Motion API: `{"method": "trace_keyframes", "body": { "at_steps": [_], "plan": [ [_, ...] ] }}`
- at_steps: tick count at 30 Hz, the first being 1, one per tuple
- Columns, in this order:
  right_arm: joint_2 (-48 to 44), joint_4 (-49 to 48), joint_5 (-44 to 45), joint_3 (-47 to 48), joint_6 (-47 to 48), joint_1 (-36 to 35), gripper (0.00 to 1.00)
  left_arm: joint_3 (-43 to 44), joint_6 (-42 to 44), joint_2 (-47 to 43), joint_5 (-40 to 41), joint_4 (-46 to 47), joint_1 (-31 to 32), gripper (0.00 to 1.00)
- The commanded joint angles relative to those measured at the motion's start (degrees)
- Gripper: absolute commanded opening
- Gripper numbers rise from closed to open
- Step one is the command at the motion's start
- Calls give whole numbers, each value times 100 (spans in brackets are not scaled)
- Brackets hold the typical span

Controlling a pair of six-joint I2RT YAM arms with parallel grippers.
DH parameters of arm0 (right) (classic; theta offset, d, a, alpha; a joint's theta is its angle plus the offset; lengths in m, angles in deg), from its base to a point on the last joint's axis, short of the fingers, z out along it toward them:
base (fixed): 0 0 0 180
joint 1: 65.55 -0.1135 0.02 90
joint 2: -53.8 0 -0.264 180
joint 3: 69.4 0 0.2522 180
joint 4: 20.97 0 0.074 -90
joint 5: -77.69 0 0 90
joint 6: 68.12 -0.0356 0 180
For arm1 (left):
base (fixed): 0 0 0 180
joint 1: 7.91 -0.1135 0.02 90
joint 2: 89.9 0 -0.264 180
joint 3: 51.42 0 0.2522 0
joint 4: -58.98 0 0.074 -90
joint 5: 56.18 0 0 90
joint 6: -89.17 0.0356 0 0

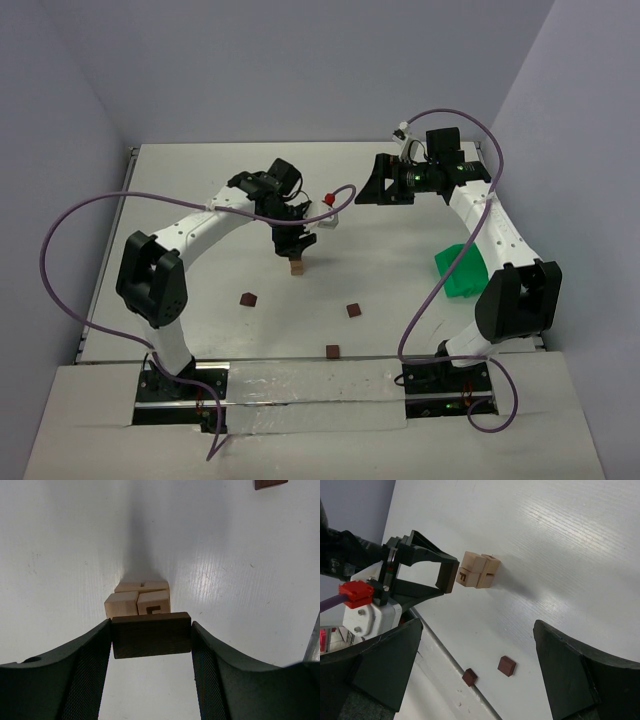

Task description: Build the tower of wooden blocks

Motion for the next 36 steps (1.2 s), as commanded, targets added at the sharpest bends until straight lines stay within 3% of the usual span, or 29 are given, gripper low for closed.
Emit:
{"method": "trace_keyframes", "body": {
  "at_steps": [1, 23, 36],
  "plan": [
    [-246, -41, -60, 270, 73, 34, 100, 252, 157, 30, -25, 216, -3, 13],
    [-183, -115, -111, 263, -2, 26, 100, 278, 123, 321, 77, 347, -109, 18],
    [-174, -132, -120, 254, -11, 26, 100, 303, 123, 358, 60, 321, -118, 26]
  ]
}}
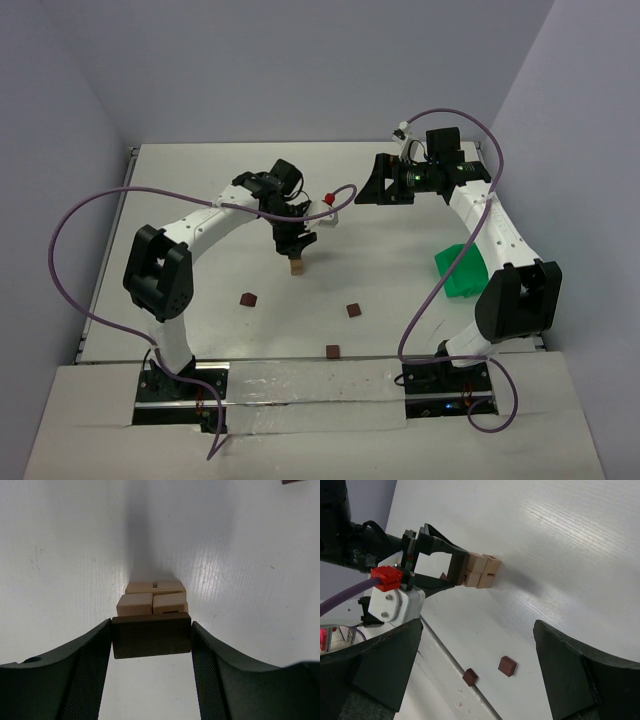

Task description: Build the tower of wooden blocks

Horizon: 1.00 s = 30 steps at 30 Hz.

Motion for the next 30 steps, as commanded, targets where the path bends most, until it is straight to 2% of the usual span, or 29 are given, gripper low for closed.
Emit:
{"method": "trace_keyframes", "body": {
  "at_steps": [1, 30],
  "plan": [
    [-174, -126, -93, 251, -5, 31, 100, 279, 118, 66, -86, 116, -26, 28],
    [-130, -143, -76, 232, -20, 26, 100, 340, 125, 171, -73, 14, 27, 41]
  ]
}}
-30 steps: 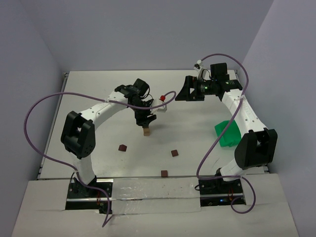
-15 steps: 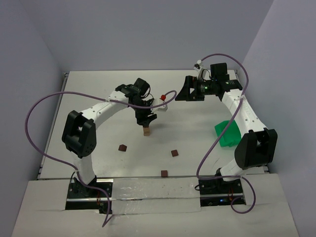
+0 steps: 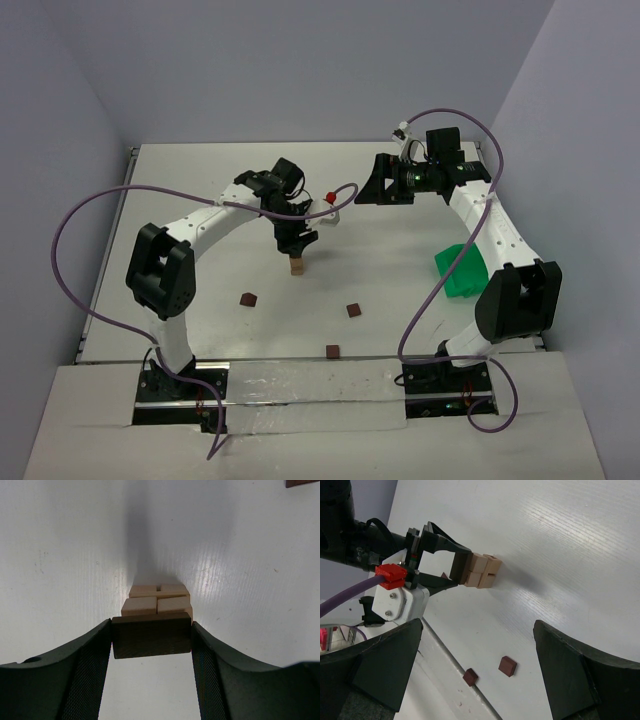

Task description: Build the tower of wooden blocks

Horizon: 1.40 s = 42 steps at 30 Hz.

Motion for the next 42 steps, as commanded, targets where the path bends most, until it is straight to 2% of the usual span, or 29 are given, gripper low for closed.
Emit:
{"method": "trace_keyframes", "body": {
  "at_steps": [1, 16, 25, 36, 38, 42],
  "plan": [
    [-130, -141, -58, 228, -23, 26, 100, 211, 119, 63, -73, 19, 20, 41],
    [-121, -141, -76, 241, -27, 26, 100, 190, 115, 102, -72, 15, 64, 45],
    [-121, -141, -67, 241, -27, 43, 100, 154, 80, 102, -20, 50, 55, 52],
    [-113, -141, -67, 242, -36, 26, 100, 195, 45, 102, 60, 15, 73, 70],
    [-113, -141, -71, 246, -41, 30, 100, 194, 45, 102, 86, 6, 73, 79],
    [-104, -133, -76, 251, -45, 26, 100, 182, 36, 85, 85, -29, 90, 89]
  ]
}}
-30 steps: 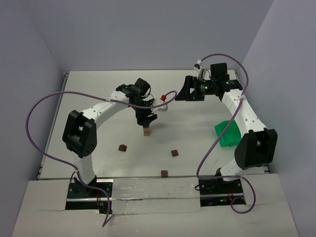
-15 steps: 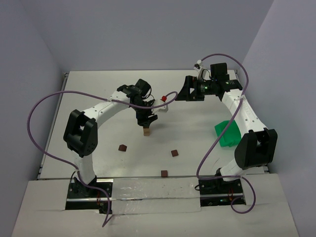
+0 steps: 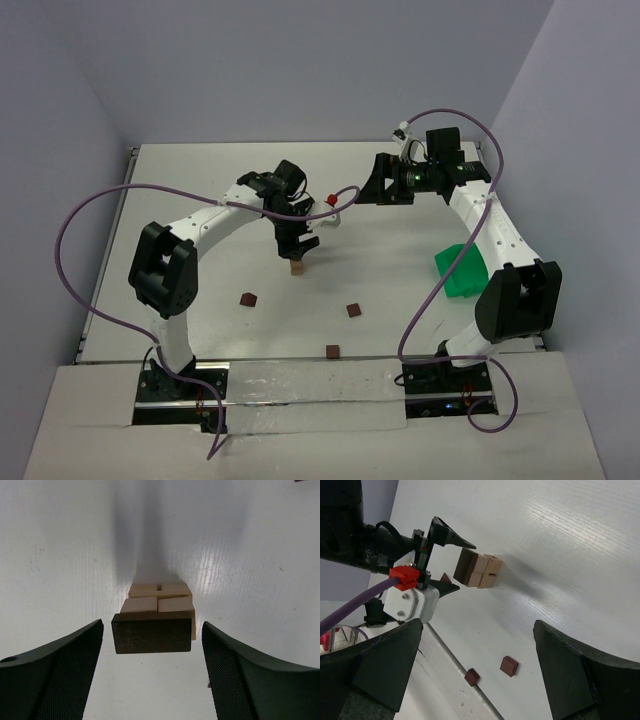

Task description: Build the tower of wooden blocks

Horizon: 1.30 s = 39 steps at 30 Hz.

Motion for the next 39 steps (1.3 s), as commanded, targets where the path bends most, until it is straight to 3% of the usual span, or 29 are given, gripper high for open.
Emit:
{"method": "trace_keyframes", "body": {
  "at_steps": [1, 6, 15, 22, 27, 31, 35, 39],
  "plan": [
    [-104, -132, -74, 259, 9, 26, 100, 173, 56, -7, -63, -24, 51, 90],
    [-114, -132, -56, 242, 27, 27, 100, 231, -10, -215, -54, 38, 87, 99],
    [-185, -53, 17, 232, 169, 25, 100, 1089, -561, -1218, -295, 77, 85, 99],
    [-327, 61, 132, 100, 435, 8, 100, 569, -1524, -2284, -399, 776, -183, 99],
    [-359, 502, 365, 13, 1176, -62, 99, -50, -2570, -2942, -993, 1240, -1046, 96],
    [-314, 1571, 637, -88, 2685, -195, 89, -720, -3205, -3597, -1456, 1517, -1977, 93],
    [-423, 2191, 1216, -401, 3737, -640, 73, -1264, -3453, -4200, -1276, 1552, -2286, 97],
    [-1044, 1997, 2097, -1523, 4169, -1876, 67, -1749, -3642, -4605, -1281, 1588, -2401, 97]
  ]
}}
